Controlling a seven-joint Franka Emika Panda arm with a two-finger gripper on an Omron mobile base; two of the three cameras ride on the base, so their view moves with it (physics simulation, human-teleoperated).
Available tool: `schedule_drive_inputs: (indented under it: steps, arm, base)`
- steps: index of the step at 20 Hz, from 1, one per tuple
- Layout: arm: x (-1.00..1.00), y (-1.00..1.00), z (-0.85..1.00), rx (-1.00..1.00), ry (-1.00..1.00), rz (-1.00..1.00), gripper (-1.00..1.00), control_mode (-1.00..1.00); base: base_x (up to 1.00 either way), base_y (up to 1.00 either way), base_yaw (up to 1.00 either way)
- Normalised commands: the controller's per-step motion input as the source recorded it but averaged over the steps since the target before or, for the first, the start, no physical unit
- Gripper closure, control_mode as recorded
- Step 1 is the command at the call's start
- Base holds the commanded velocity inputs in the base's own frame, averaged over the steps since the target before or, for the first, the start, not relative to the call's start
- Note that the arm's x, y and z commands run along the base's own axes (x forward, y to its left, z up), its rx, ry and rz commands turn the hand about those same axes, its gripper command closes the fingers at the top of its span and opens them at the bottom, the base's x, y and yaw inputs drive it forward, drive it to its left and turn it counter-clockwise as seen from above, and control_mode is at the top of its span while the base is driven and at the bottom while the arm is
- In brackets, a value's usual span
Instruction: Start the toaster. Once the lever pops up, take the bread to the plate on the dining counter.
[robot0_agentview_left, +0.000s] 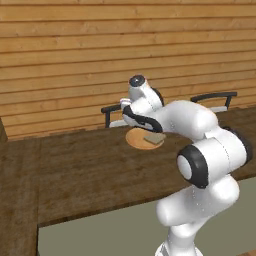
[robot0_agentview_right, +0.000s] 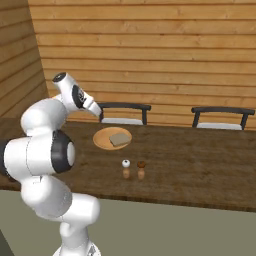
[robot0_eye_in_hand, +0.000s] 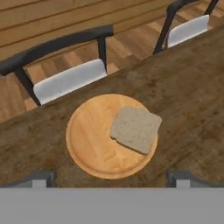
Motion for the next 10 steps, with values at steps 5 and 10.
schedule_drive_inputs:
  steps: [5, 10]
  arm:
    - [-1.0, -0.55, 0.55, 0.5, -0.15, 0.0, -1.0, -1.0]
    - [-1.0, -0.38, 0.33, 0.35, -0.11, 0.0, -1.0, -1.0]
  base:
    - [0.0, 0.0, 0.0]
    - [0.0, 0.0, 0.0]
